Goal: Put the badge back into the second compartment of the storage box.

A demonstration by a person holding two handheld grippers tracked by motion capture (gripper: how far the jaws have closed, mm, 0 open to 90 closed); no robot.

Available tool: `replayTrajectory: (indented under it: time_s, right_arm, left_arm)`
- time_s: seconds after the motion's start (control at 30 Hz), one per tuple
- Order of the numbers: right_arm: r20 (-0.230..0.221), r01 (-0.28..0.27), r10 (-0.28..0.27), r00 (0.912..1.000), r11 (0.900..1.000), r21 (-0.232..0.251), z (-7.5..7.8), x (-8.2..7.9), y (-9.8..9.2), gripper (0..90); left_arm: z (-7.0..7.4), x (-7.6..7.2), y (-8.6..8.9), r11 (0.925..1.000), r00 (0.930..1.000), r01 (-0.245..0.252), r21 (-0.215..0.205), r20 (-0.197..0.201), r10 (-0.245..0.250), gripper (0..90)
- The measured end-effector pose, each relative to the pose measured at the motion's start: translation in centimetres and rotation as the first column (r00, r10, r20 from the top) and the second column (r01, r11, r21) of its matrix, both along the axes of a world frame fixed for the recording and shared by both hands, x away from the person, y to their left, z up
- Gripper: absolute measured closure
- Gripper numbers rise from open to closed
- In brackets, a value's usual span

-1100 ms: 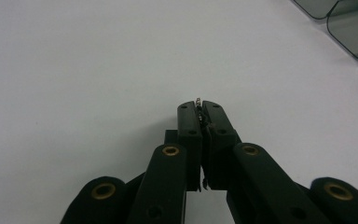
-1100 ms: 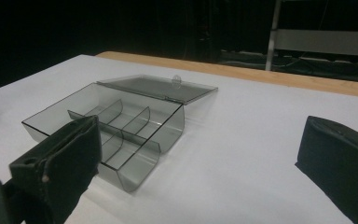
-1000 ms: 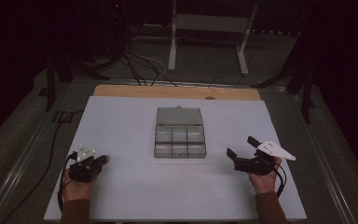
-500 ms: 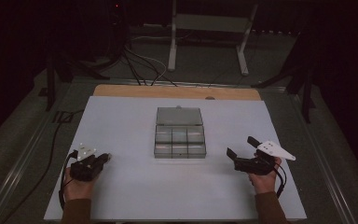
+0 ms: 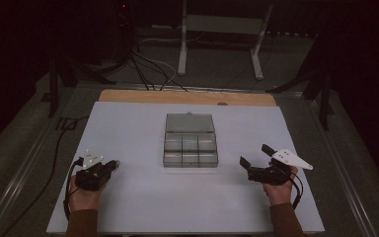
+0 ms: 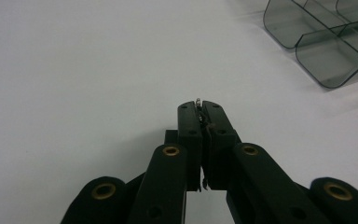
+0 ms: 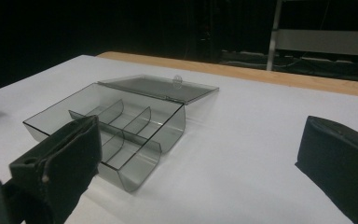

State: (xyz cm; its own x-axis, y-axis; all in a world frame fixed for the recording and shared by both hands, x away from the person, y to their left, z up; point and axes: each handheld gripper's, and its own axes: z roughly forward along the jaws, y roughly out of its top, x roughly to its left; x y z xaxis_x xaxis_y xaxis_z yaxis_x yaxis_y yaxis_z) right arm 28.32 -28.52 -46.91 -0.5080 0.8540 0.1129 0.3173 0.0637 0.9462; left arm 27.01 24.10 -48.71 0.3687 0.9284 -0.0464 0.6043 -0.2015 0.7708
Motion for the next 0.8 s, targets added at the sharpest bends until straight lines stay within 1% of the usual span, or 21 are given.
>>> replayTrajectory:
  time_s: [0.37,0.53,0.8]
  right_arm:
    - [-0.004,-0.004,0.004,1.0000,1.000,0.000,-0.1,0.0,0.1,0.0]
    - [-0.004,-0.004,0.004,1.0000,1.000,0.000,-0.1,0.0,0.1,0.0]
    - [-0.004,-0.005,0.005,1.0000,1.000,0.001,-0.1,0.1,0.1,0.0]
  left_arm:
    - [0.6,0.5,-0.6,0.9999,0.9999,0.014,0.006,0.008,-0.015,89.7]
    - [1.1,0.8,-1.1,0.9996,0.9995,0.026,0.011,0.018,-0.026,89.7]
    - [1.9,1.5,-1.8,0.9994,0.9987,0.036,0.003,0.037,-0.036,89.7]
